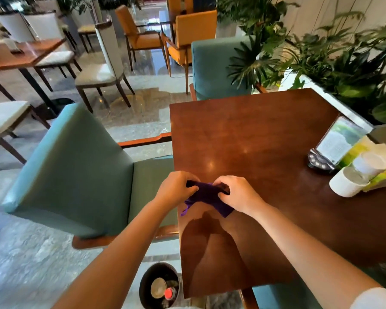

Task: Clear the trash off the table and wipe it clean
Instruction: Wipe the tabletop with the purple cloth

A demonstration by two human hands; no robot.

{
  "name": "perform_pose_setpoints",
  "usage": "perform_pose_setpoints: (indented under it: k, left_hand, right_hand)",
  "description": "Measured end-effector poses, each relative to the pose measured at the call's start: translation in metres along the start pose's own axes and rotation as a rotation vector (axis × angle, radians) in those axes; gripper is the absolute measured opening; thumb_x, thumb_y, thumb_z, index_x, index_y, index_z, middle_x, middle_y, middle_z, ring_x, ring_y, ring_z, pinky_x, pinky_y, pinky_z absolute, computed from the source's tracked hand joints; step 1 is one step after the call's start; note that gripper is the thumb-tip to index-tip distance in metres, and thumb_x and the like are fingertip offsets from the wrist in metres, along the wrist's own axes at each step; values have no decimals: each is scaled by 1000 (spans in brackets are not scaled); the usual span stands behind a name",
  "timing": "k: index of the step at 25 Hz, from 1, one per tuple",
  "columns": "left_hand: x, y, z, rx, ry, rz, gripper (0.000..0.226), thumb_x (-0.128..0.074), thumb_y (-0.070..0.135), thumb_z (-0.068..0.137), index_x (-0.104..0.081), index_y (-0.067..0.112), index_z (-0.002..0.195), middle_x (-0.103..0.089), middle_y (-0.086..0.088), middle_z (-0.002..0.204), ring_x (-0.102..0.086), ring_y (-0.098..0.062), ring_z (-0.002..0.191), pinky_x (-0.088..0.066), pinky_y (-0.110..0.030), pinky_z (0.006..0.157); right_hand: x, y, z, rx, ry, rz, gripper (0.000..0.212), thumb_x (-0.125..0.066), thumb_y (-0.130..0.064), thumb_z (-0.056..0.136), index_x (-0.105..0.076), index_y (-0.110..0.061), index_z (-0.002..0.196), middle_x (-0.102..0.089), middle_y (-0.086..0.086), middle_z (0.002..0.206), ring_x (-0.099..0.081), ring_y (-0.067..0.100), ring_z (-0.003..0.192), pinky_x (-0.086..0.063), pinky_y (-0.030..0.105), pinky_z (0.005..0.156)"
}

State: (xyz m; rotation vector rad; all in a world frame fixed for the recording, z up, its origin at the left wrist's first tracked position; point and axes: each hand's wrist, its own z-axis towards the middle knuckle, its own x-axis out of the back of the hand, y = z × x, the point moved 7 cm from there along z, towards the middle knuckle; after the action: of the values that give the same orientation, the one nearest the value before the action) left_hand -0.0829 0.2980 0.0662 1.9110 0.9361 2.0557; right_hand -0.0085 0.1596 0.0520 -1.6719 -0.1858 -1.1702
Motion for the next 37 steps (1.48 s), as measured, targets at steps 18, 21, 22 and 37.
perform_pose_setpoints:
  k: [18, 21, 22, 37]
  left_hand:
    - [-1, -101, 193, 38, 176, 129, 18, -58, 14, 83, -66, 16, 100, -63, -4, 95, -56, -23, 90, -47, -37, 66]
    - [-25, -116, 192, 58, 159, 125, 17, -59, 12, 82, -66, 12, 98, -62, -6, 92, -56, -26, 88, -45, -37, 64]
    - [-36, -120, 191, 71, 112, 128, 18, -59, 13, 82, -65, 12, 99, -61, -6, 93, -56, -26, 90, -45, -36, 65]
    - [-103, -139, 170, 143, -383, 409, 68, -39, 47, 95, -6, 23, 149, -7, -6, 159, -5, -23, 145, -10, -48, 115]
  right_hand:
    - [-9, 54, 239, 56, -2, -315, 28, -45, -4, 89, -66, -15, 105, -65, 8, 104, -56, 26, 101, -50, 41, 85]
    - [-29, 74, 246, 31, -66, -318, 27, -46, -4, 87, -65, -16, 103, -64, 5, 106, -57, 26, 101, -49, 38, 85]
    - [-39, 82, 242, 10, -115, -325, 28, -46, -5, 87, -65, -17, 103, -63, 4, 107, -57, 25, 102, -48, 37, 85]
    - [-82, 119, 202, -45, -307, -503, 48, -45, -28, 96, -33, -23, 142, -32, 4, 151, -25, 22, 140, -19, 42, 113]
